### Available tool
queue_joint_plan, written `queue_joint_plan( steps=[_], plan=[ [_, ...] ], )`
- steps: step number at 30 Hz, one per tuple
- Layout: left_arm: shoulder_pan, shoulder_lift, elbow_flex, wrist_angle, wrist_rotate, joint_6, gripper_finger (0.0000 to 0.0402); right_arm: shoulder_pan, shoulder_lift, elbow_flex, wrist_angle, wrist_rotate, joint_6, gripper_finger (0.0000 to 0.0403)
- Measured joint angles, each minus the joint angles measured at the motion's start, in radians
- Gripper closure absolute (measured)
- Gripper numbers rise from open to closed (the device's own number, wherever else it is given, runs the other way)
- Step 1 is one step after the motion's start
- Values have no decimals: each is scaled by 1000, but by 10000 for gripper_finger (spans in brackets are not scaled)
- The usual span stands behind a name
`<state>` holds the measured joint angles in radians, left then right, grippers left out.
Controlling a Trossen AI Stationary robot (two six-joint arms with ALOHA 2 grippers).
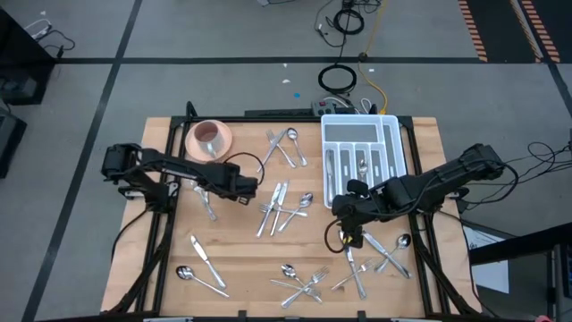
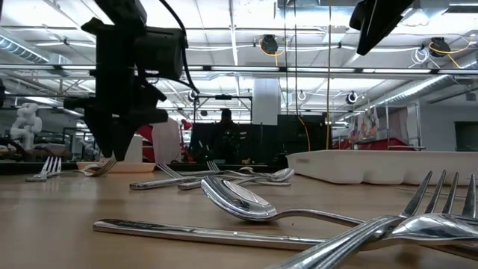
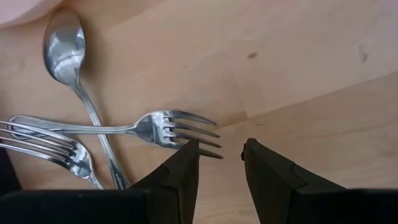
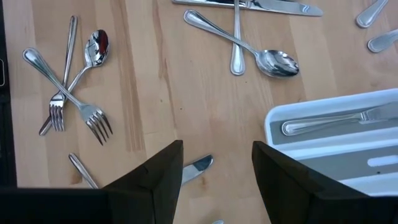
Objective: Sort silverware
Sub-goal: Put the silver fork into the white cutlery tray
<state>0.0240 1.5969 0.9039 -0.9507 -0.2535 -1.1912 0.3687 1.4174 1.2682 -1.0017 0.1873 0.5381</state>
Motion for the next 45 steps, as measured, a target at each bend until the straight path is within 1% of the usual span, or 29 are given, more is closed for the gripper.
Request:
queue_joint_plan(
  steps=[3,5,7,10,12,15,19,27,36,41,45],
  plan=[
    [0,32,0,-2,2,1,275,0,0,0,-5,0,-4,218],
    [0,49,0,-1,2,19,288,0,0,0,-5,0,-4,218],
    [1,65,0,-2,-3,31,314,0,0,0,-13,-1,-3,218],
    [0,70,0,-6,-43,54,367,0,0,0,-20,-1,-2,218],
    [1,71,1,-13,-67,57,388,0,0,0,-22,-1,1,218],
    [0,70,1,-16,-72,57,389,0,0,0,-22,-1,3,218],
    [-11,70,19,-29,-43,56,393,0,0,0,-22,-1,2,218],
    [-39,70,170,-93,-44,63,400,0,0,0,-22,24,1,218],
    [-39,70,339,-234,-60,74,400,0,0,0,-22,28,-8,218],
    [-49,70,435,-292,-64,79,400,0,0,0,-22,102,-13,218],
    [-52,70,489,-328,-78,98,400,0,0,0,-23,131,-30,218]
  ],
)
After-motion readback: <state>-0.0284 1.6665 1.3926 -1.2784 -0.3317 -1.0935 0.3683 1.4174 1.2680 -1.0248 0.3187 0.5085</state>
